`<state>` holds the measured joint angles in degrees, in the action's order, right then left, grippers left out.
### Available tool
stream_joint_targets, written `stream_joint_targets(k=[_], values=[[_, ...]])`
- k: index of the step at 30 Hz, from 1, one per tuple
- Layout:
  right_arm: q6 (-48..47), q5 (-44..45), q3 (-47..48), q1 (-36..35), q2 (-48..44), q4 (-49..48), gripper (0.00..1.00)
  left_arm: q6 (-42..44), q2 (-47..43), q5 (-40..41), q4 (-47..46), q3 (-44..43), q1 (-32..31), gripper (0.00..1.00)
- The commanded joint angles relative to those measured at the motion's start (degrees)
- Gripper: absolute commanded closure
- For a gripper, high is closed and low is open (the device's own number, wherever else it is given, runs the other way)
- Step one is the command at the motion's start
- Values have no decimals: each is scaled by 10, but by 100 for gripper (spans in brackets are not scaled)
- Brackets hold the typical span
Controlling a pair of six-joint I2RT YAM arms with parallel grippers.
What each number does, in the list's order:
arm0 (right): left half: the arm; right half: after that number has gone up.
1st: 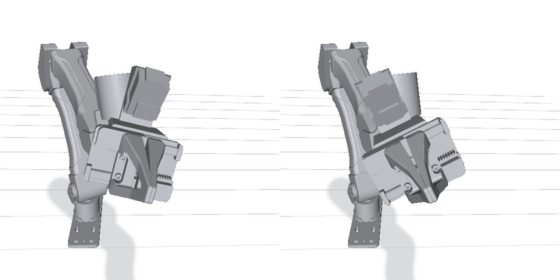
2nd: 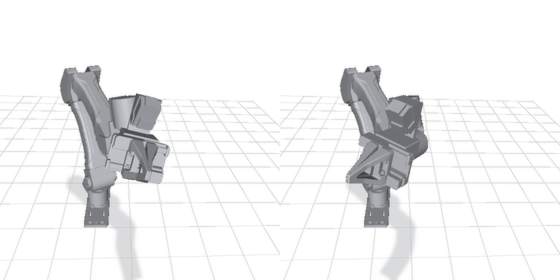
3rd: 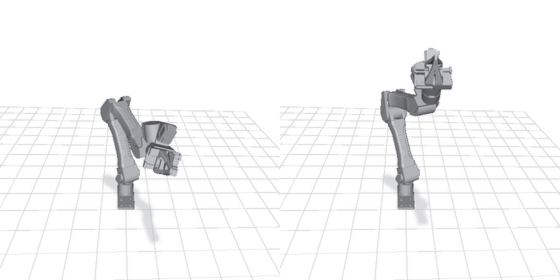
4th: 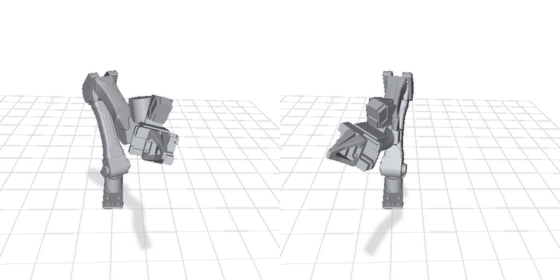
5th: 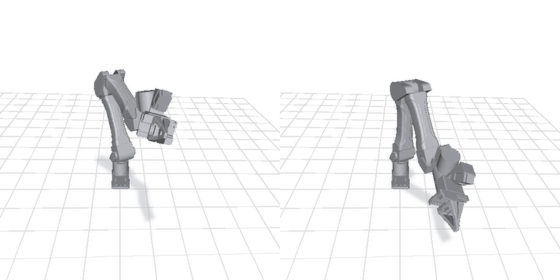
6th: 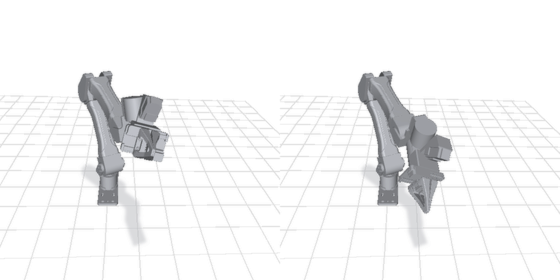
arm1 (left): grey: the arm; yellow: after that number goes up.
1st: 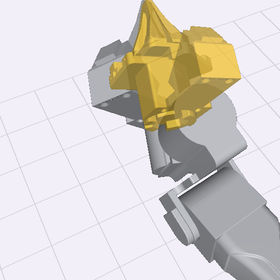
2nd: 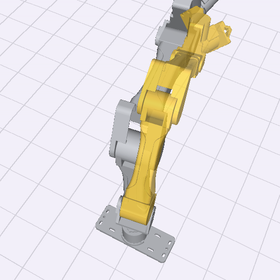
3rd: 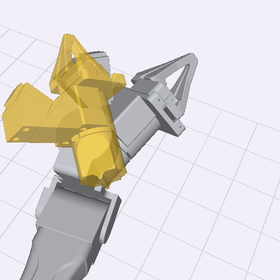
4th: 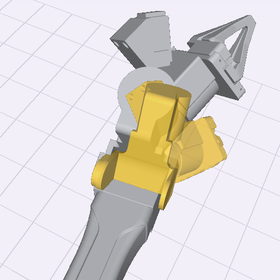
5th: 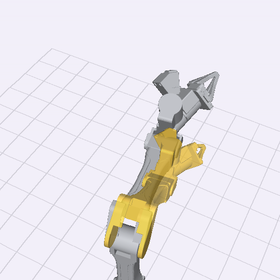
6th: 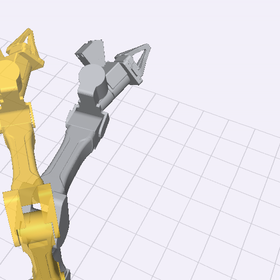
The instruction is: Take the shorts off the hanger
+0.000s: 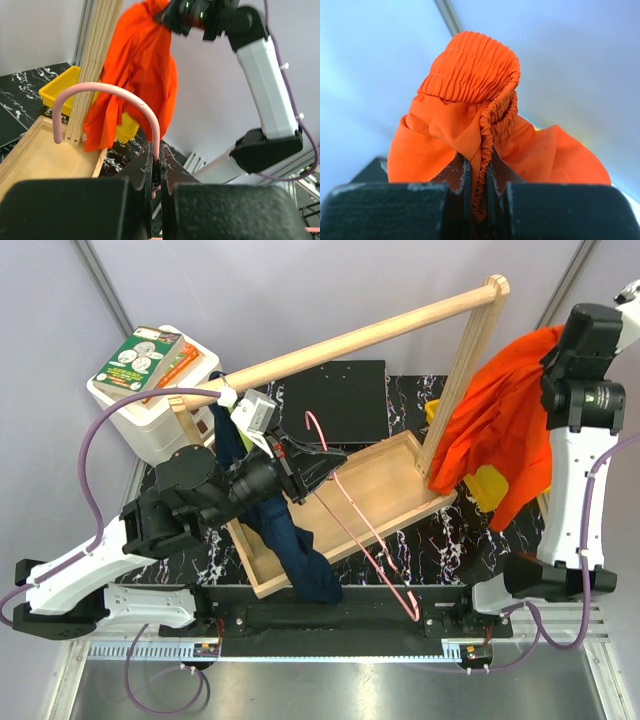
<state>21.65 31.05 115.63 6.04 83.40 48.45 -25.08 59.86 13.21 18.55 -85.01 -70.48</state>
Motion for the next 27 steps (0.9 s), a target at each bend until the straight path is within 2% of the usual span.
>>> stream_joint_targets(k=[1,8,14,16,20,22,27], values=[[-60,10,61,18,36,-70,100,14,-3,-18,-6,-16,2,100],[-58,-21,52,63,77,-146,100,18,13,-22,-4,-20,2,100],[-60,-30,134,97,146,-150,100,18,18,-21,3,-24,2,100],[-78,-28,188,98,176,-131,100,18,16,-17,2,-19,2,100],[-99,-91,260,97,212,-117,100,18,12,-12,3,-5,2,100],[-101,-116,259,98,219,-119,100,17,11,-8,3,-3,2,100],[-93,-184,176,97,219,-146,100,15,15,-14,-2,-4,2,100]])
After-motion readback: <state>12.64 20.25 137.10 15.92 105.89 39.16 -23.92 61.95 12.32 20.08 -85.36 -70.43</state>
